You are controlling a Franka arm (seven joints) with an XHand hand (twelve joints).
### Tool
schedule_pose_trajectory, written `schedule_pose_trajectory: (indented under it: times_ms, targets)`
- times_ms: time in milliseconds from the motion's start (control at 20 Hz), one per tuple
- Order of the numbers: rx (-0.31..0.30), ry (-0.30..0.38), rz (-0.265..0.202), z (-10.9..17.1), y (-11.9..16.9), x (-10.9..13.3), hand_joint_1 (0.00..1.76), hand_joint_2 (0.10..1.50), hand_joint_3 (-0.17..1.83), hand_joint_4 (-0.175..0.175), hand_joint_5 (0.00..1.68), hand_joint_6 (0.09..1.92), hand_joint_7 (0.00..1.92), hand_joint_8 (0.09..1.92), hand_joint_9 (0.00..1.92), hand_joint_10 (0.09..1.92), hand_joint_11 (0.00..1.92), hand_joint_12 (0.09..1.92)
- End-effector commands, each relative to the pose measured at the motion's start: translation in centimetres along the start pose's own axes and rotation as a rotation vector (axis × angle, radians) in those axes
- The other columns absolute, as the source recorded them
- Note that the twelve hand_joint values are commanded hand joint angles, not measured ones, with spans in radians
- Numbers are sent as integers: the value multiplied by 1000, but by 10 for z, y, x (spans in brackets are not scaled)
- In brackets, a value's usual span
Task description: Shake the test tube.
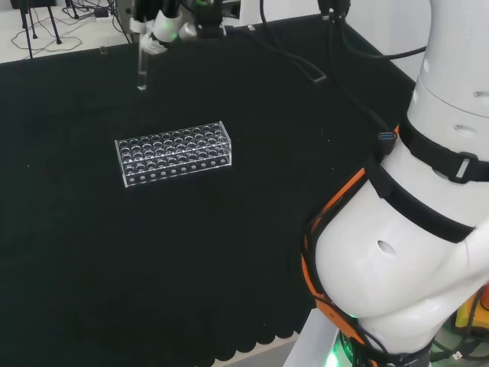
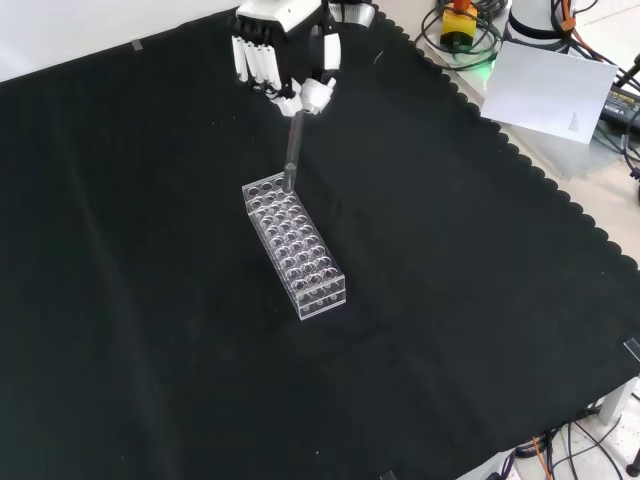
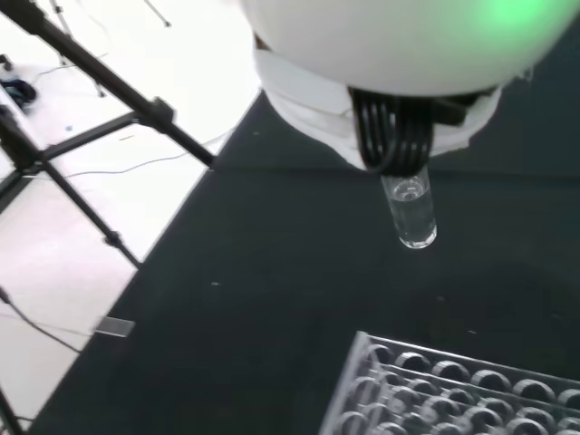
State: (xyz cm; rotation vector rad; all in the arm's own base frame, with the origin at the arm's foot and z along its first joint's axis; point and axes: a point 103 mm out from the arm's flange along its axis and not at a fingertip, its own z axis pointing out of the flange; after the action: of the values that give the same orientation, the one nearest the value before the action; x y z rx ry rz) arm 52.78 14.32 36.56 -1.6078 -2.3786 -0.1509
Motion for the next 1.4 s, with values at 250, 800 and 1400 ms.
schedule_pose_trajectory:
  times_ms: [250,800,1400]
  targets:
    - [33,-30,30,7,-5,-12,1448,536,739,-175,1471,87,1542,490,1401,430,1164,1139]
    - [31,-134,286,-13,-59,-111,1448,535,740,-175,1474,87,1543,490,1402,430,1163,1140]
    - [23,-168,327,-29,-76,-133,1448,534,741,-175,1477,87,1543,489,1402,430,1162,1140]
